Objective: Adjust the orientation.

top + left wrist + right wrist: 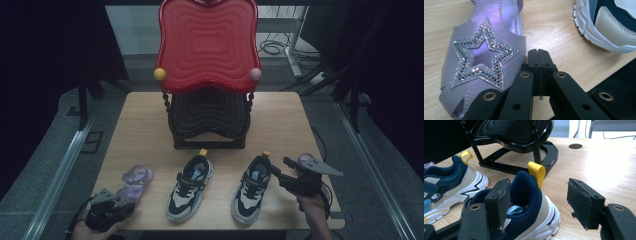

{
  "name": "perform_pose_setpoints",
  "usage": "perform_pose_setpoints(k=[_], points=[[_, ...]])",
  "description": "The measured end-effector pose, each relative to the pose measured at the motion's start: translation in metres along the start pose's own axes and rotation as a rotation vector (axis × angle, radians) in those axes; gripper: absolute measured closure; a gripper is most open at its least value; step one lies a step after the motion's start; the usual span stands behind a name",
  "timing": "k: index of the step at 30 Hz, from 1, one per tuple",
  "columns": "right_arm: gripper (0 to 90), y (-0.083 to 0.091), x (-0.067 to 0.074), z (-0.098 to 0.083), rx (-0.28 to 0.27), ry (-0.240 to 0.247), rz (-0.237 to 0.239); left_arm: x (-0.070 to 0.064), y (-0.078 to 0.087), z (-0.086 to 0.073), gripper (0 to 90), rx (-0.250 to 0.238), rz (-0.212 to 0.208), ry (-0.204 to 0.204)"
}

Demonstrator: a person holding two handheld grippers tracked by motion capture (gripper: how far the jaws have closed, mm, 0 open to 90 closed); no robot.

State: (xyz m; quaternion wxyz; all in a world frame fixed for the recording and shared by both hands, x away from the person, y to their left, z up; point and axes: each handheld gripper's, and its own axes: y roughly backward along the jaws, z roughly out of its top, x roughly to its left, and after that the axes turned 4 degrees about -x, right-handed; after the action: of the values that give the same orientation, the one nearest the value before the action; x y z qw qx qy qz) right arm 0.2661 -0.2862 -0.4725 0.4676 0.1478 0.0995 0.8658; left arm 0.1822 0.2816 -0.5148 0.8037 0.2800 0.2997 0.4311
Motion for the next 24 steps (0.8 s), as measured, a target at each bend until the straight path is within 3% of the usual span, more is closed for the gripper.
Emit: perform_pose_setpoints(k=[24], points=[[35.7,-0.001,0.000,-0.003,0.011,0.009,0.004,0.009,0.003,-0.002,90.0,0.011,0.012,0.021]])
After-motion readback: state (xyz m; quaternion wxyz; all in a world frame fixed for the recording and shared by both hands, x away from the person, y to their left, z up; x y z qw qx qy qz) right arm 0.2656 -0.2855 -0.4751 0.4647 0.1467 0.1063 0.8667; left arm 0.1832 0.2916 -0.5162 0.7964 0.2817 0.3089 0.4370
